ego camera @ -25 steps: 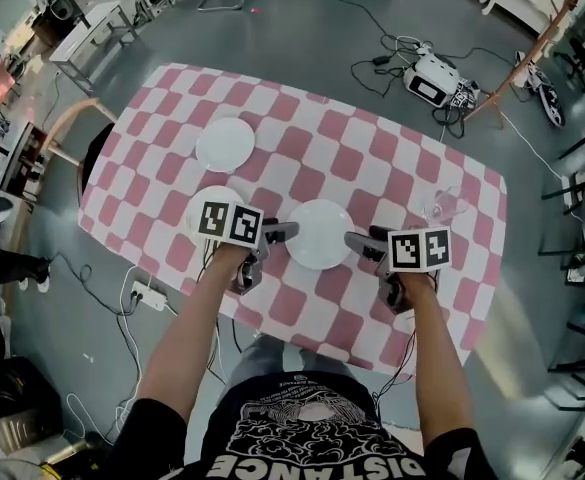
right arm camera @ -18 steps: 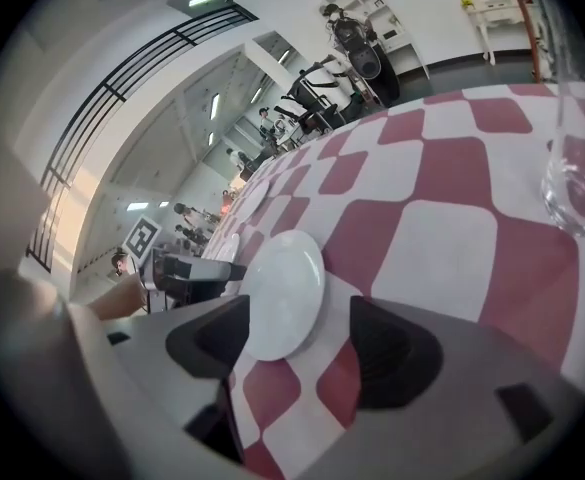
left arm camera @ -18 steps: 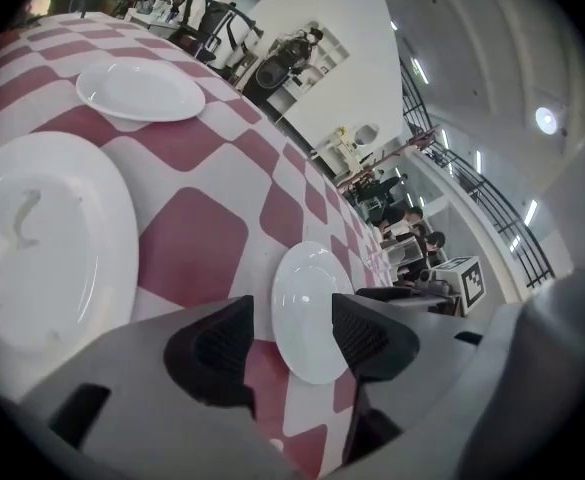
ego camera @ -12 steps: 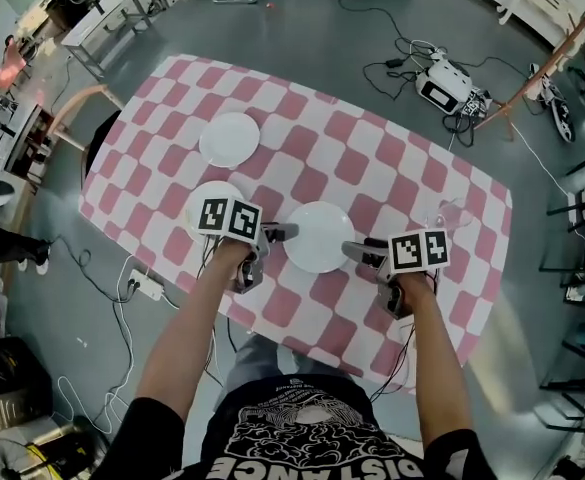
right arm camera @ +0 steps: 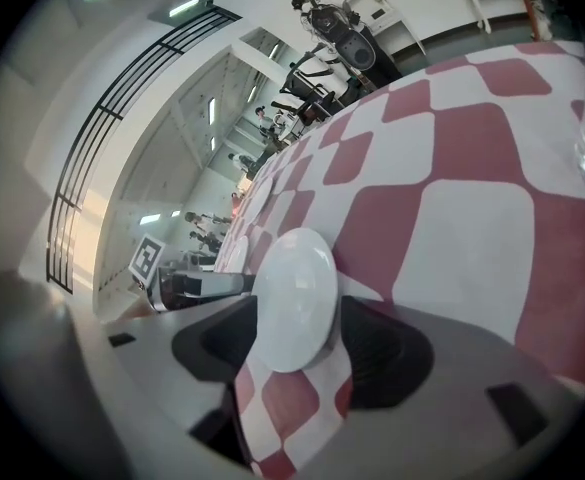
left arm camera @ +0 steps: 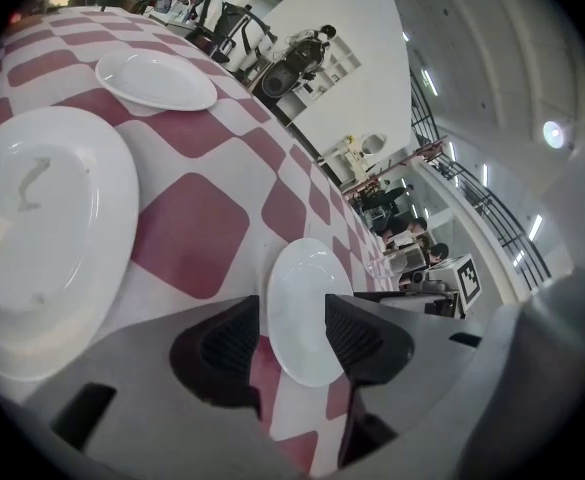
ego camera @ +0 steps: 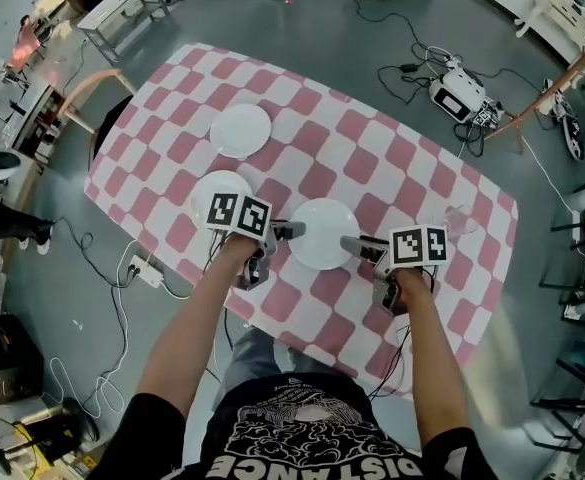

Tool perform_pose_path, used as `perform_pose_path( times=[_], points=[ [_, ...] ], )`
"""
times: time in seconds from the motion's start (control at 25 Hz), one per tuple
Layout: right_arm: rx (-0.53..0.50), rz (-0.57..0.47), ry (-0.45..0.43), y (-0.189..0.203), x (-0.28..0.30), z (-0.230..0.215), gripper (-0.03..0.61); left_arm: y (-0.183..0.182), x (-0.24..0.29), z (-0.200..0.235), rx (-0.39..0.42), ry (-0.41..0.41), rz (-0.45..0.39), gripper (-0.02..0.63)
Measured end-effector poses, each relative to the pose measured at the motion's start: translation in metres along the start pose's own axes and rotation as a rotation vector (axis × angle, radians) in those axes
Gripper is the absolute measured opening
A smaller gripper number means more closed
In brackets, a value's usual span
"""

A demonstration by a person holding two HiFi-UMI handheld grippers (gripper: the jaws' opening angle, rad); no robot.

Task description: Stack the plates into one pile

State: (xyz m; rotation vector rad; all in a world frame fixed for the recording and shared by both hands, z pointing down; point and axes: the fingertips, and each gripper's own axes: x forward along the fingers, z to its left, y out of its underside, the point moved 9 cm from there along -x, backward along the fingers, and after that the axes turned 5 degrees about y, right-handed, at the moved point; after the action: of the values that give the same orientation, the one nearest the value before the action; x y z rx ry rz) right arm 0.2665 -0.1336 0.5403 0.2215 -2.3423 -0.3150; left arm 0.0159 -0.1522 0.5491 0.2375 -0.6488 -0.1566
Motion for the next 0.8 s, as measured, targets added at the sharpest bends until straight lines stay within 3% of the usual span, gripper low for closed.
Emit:
perform_pose_path(
  times=[0.12,0.44,0.52,0.6,0.8],
  points=[
    [0.034,-0.002,-0.014,0.000,0.002,-0.001,0.257,0.002,0.001,-0.001,0.002,0.000,0.002,0.204],
    [0.065,0.000,0.065,-0.001,0.004,-0.009,0.139,0.004,0.002,0.002,0.009,-0.048,-0.009,0.123],
    [0.065,0.008,0.107,-0.001,0.004,-0.013,0.058,0.004,0.002,0.002,0.026,-0.075,-0.002,0.109],
    [0.077,0.011,0.113,0.000,0.004,-0.015,0.047,0.005,0.002,0.003,0.044,-0.108,0.005,0.057],
    [0.096,0.005,0.121,0.000,0.004,-0.015,0.044,0.007,-0.002,0.001,0.023,-0.105,-0.026,0.049]
  ],
)
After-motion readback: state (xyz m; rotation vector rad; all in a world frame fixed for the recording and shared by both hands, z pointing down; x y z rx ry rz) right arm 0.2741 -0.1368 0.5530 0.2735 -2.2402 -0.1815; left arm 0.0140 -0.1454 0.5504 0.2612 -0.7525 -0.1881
